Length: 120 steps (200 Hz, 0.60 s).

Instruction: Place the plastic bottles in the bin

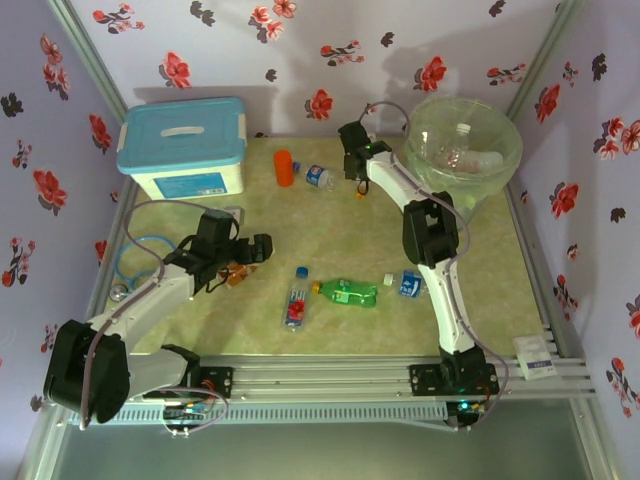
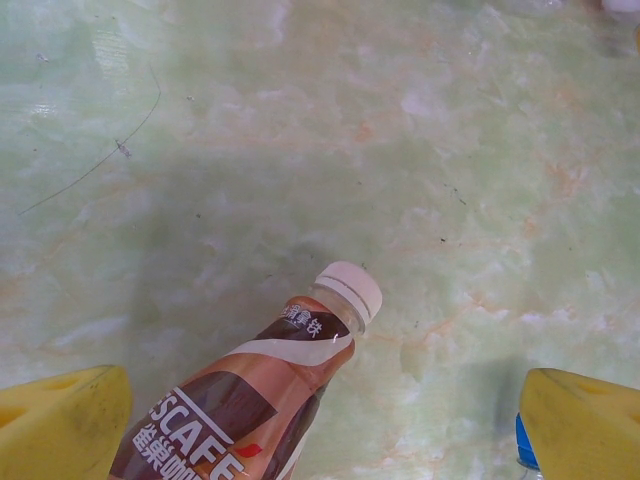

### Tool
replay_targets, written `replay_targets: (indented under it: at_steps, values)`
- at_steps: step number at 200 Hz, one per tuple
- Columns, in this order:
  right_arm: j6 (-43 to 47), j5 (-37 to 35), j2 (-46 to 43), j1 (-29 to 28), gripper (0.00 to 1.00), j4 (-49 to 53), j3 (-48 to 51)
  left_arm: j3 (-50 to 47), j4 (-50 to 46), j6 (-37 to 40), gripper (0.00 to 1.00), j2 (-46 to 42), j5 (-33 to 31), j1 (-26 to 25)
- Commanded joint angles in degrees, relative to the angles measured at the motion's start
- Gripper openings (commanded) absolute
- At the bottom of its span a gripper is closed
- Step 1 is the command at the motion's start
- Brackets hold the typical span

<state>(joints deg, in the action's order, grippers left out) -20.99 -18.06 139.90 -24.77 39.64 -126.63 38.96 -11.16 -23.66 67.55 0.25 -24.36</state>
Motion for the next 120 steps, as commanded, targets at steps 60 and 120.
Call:
replay_targets:
  at_steps: [60,120]
  values:
    - [6.1,4.6,-18.9,-2.2,0.47,5.2,-2.5,1.7,0.8,-0.3,1.0,1.7,0.7,0.5]
    - [10.6,2.0,-29.4,0.4,0.47,12.6,-7.5,0.9,1.9,-1.2,1.0,1.6,0.7,0.5]
